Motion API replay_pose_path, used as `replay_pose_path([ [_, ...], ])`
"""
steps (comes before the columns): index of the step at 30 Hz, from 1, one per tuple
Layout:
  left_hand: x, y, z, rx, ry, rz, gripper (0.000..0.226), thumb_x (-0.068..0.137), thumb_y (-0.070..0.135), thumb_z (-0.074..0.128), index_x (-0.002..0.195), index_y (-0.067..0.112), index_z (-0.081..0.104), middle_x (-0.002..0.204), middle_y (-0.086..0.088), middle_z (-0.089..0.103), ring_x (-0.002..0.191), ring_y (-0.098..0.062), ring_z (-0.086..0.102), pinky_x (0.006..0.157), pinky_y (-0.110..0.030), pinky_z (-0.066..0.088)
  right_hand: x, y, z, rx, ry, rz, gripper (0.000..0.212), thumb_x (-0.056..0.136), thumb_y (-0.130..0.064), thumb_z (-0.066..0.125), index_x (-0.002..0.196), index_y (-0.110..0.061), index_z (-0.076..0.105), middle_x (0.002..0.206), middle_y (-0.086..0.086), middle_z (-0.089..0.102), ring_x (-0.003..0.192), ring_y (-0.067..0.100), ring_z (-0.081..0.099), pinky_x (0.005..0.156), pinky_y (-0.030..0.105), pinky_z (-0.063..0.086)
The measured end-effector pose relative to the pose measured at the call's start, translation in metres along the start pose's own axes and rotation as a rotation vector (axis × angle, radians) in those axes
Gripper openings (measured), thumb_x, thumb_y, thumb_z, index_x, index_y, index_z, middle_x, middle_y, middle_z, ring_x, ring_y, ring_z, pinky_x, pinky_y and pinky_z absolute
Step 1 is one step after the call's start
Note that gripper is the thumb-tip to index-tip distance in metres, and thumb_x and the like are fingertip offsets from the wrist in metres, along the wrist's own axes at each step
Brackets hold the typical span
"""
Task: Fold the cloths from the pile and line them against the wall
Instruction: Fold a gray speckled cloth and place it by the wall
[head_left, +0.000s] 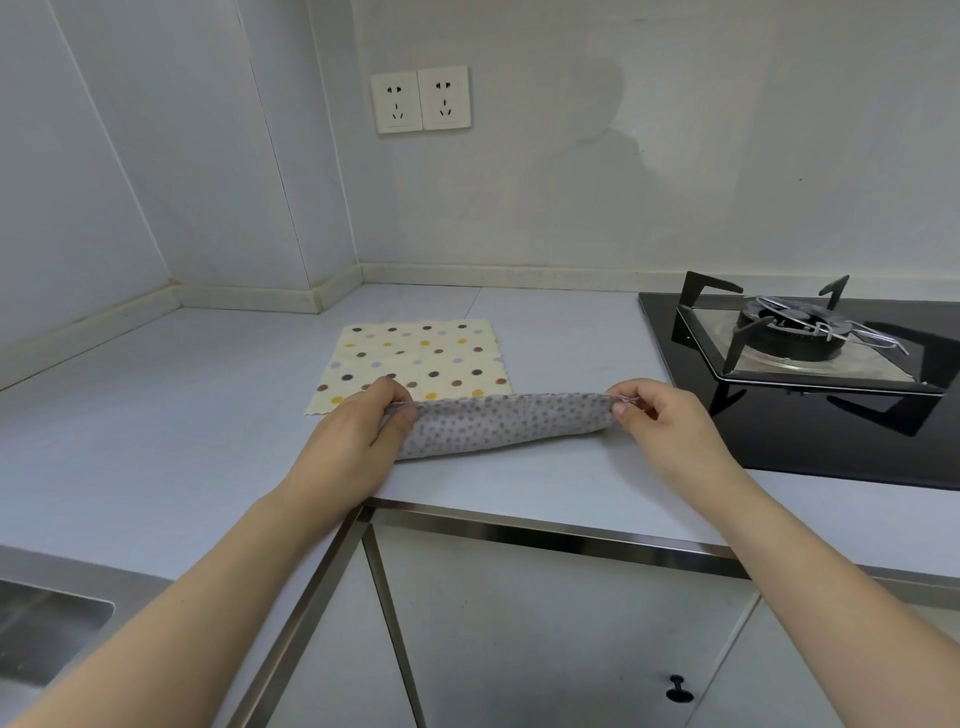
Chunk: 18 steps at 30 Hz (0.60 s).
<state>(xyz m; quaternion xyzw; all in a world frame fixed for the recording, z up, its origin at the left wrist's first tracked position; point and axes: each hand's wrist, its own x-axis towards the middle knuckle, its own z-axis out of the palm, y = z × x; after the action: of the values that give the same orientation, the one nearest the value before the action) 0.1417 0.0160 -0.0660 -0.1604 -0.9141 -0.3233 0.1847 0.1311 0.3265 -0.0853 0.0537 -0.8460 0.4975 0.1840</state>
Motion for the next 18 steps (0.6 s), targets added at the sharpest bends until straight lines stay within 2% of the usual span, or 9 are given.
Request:
replay_pose_path([
  [3, 0.0, 0.001, -0.001, -0.024, 0.014, -0.026, 0.011, 0.099, 0.03, 0.048, 0.091, 0.024, 0.053, 0.083, 0.011, 0.058, 0.079, -0.004, 0.052, 0.065, -0.025, 0.04, -0.002, -0.003, -0.002, 0.031, 0.022, -0.009, 0.016, 0.092, -0.012, 0.06, 0.087, -0.025, 0.069, 0.083, -0.006, 0.066, 0.076, 0.008, 0.056, 0.07, 0.024, 0.043],
  [7, 0.001, 0.004, -0.004, -0.018, 0.053, -0.054, 0.013, 0.098, 0.028, 0.052, 0.086, 0.023, 0.053, 0.078, 0.009, 0.059, 0.076, -0.001, 0.051, 0.061, -0.019, 0.039, -0.003, -0.004, -0.003, 0.166, 0.046, 0.001, 0.009, 0.087, -0.013, 0.068, 0.086, -0.021, 0.071, 0.087, 0.007, 0.07, 0.081, 0.017, 0.06, 0.078, 0.034, 0.048],
  [9, 0.001, 0.007, -0.008, -0.049, 0.051, -0.062, 0.015, 0.097, 0.028, 0.054, 0.083, 0.022, 0.054, 0.076, 0.006, 0.06, 0.074, -0.005, 0.052, 0.06, -0.018, 0.038, -0.003, -0.004, -0.004, 0.285, 0.075, 0.021, 0.009, 0.088, -0.011, 0.067, 0.086, -0.02, 0.071, 0.086, 0.002, 0.072, 0.083, 0.014, 0.063, 0.083, 0.033, 0.049],
  [11, 0.002, 0.011, -0.012, -0.079, 0.025, -0.064, 0.016, 0.095, 0.03, 0.057, 0.082, 0.021, 0.056, 0.076, 0.003, 0.062, 0.071, -0.009, 0.053, 0.062, -0.025, 0.041, -0.004, -0.005, -0.007, 0.375, 0.108, 0.039, 0.014, 0.09, -0.009, 0.063, 0.086, -0.02, 0.07, 0.082, -0.007, 0.071, 0.081, 0.006, 0.064, 0.084, 0.026, 0.047],
  [15, 0.006, 0.024, -0.022, -0.155, 0.015, -0.083, 0.02, 0.093, 0.035, 0.061, 0.077, 0.022, 0.058, 0.073, -0.012, 0.061, 0.059, -0.025, 0.046, 0.056, -0.029, 0.037, -0.001, -0.02, -0.017, 0.387, 0.139, 0.022, 0.02, 0.096, -0.007, 0.054, 0.087, -0.02, 0.067, 0.079, -0.013, 0.069, 0.078, -0.002, 0.062, 0.079, 0.016, 0.046],
  [18, 0.011, 0.034, -0.029, -0.197, 0.043, -0.107, 0.021, 0.091, 0.036, 0.064, 0.076, 0.021, 0.06, 0.072, -0.011, 0.061, 0.056, -0.016, 0.045, 0.054, -0.023, 0.037, 0.015, -0.041, -0.031, 0.353, 0.157, -0.014, 0.023, 0.098, -0.009, 0.05, 0.085, -0.022, 0.065, 0.079, -0.007, 0.066, 0.077, 0.008, 0.059, 0.075, 0.025, 0.046],
])
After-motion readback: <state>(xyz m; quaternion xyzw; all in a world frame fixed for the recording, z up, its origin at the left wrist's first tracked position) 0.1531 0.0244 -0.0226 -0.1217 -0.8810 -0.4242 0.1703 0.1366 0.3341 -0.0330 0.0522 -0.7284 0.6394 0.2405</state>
